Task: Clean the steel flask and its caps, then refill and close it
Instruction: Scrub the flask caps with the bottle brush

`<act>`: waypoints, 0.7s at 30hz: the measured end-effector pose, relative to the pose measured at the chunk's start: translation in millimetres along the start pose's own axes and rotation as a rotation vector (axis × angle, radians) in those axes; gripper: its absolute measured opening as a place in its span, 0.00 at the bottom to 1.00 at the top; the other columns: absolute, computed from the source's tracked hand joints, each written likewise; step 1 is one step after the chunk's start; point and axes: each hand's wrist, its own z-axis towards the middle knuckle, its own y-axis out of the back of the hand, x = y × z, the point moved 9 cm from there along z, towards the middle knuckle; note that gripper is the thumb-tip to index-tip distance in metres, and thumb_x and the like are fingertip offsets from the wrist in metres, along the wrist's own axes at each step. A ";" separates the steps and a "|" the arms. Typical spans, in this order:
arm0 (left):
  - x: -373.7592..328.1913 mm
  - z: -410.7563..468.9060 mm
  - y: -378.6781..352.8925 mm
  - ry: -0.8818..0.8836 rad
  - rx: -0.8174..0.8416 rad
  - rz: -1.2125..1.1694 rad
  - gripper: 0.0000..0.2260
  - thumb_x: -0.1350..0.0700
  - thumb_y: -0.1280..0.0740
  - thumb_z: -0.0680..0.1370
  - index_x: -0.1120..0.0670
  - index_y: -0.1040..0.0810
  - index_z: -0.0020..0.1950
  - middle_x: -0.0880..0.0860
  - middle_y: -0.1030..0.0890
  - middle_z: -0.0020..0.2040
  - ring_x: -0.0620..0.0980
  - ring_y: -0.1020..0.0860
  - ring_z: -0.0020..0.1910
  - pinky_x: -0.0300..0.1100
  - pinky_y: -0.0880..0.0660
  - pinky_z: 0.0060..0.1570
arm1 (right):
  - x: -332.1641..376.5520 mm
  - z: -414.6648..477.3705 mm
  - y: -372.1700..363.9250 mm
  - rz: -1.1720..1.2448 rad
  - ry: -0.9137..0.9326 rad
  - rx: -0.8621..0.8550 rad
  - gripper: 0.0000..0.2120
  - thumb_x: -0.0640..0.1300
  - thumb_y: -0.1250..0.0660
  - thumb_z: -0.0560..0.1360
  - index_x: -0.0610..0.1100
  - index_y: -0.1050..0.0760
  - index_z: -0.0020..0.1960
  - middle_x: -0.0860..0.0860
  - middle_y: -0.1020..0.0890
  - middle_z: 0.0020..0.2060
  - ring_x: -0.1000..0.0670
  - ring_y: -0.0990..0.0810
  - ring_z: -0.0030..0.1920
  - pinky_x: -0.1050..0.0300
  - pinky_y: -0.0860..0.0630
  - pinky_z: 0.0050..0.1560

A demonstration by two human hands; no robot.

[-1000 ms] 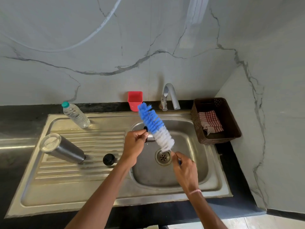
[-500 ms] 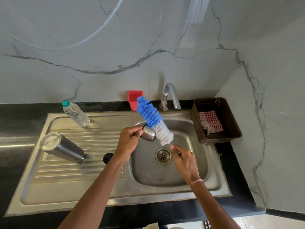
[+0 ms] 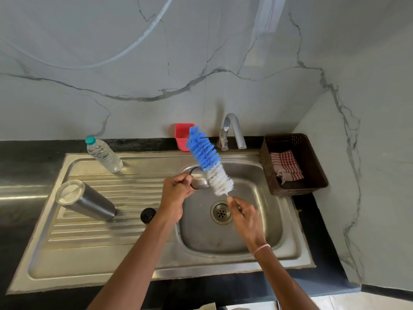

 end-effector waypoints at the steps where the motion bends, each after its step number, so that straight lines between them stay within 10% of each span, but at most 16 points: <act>1: -0.7 -0.5 5.3 0.045 -0.052 -0.108 0.11 0.64 0.36 0.84 0.58 0.14 0.48 0.55 0.14 0.46 0.53 0.16 0.48 0.48 0.20 0.54 | -3.8 -4.1 -2.7 0.004 -0.018 0.014 0.23 0.52 0.38 0.84 0.41 0.34 0.34 0.56 0.34 0.25 0.56 0.38 0.27 0.64 0.38 0.29; 12: 2.1 -7.7 -15.7 0.202 -0.119 -0.542 0.09 0.62 0.38 0.85 0.59 0.19 0.52 0.54 0.12 0.42 0.48 0.12 0.41 0.47 0.19 0.53 | 4.8 -12.6 -30.8 0.468 -0.337 0.154 0.21 0.54 0.40 0.85 0.48 0.36 0.35 0.54 0.38 0.25 0.55 0.44 0.24 0.61 0.47 0.25; 21: 5.5 -11.4 -20.8 0.293 -0.111 -0.509 0.10 0.71 0.38 0.81 0.61 0.19 0.50 0.57 0.13 0.41 0.49 0.13 0.37 0.41 0.17 0.36 | 2.6 -6.0 -21.2 -0.099 -0.005 0.025 0.21 0.55 0.38 0.83 0.45 0.29 0.36 0.51 0.25 0.28 0.49 0.29 0.29 0.51 0.30 0.34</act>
